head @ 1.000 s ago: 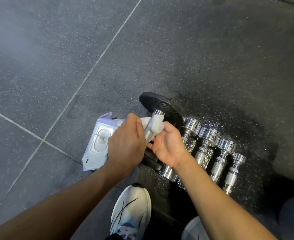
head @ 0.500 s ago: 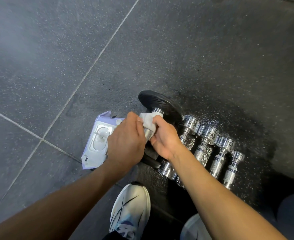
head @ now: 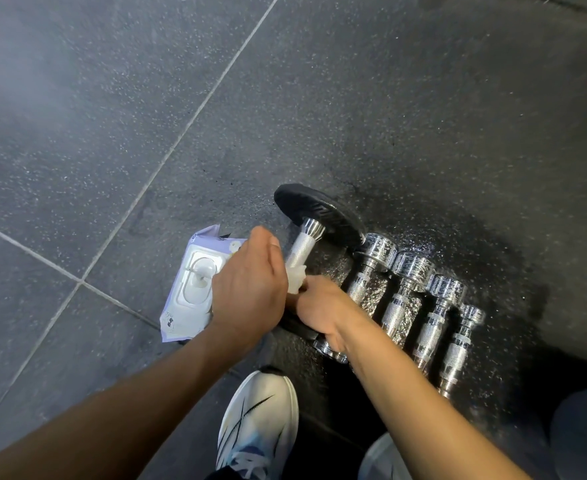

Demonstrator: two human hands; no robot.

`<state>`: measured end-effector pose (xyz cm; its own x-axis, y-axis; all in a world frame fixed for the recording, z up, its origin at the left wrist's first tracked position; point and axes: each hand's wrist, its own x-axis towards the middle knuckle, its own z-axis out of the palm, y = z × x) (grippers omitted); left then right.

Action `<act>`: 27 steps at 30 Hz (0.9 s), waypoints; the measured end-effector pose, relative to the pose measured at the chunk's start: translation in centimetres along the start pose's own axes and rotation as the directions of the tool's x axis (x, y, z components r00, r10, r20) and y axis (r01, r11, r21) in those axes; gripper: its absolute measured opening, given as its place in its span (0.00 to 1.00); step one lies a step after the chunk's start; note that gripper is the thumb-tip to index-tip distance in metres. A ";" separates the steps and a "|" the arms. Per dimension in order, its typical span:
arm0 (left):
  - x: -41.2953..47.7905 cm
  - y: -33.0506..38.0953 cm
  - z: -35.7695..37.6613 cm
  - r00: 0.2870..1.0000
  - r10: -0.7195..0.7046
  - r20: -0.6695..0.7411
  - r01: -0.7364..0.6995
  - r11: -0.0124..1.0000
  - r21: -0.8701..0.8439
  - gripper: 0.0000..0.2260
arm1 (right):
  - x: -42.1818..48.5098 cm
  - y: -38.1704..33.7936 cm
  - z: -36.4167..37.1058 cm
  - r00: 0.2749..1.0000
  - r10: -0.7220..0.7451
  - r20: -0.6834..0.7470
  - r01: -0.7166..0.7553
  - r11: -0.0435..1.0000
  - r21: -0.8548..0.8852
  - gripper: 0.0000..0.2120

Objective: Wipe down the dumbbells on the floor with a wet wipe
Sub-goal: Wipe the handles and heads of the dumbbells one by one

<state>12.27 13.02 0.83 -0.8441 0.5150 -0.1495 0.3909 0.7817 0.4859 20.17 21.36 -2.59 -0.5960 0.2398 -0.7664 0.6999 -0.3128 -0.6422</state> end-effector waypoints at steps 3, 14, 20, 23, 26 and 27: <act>0.0 0.0 -0.1 1.000 -0.005 -0.002 0.005 1.000 0.004 0.12 | -0.7 0.1 -0.9 0.999 0.009 -0.030 -0.011 0.999 -0.051 0.09; 0.3 -0.4 -0.3 1.000 0.008 -0.005 -0.008 0.999 -0.033 0.12 | -4.4 0.5 -3.3 0.995 -0.099 -0.009 0.099 0.995 -0.003 0.06; 0.6 -0.7 -0.4 1.000 -0.019 0.024 0.020 0.999 -0.026 0.12 | -5.6 1.9 -10.6 0.700 -0.567 -0.434 0.263 0.770 -0.582 0.06; 0.7 -0.6 -0.6 0.997 -0.025 0.073 0.026 1.000 -0.018 0.12 | -3.9 1.8 -13.6 0.587 -0.719 -0.372 0.209 0.578 -0.789 0.08; 1.2 -1.0 -0.4 0.989 0.080 0.125 -0.075 0.996 -0.049 0.12 | -1.7 1.0 -14.5 0.647 -0.742 -0.174 0.180 0.371 -0.911 0.18; 1.3 -1.2 -0.4 0.981 0.128 0.145 -0.123 0.991 -0.046 0.11 | -1.2 0.9 -14.4 0.687 -0.724 -0.068 0.202 0.281 -0.938 0.22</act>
<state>10.54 12.61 0.40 -0.7246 0.6565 -0.2095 0.4742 0.6956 0.5397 27.16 34.08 -2.54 -0.8889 0.4537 -0.0628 0.4451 0.8231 -0.3527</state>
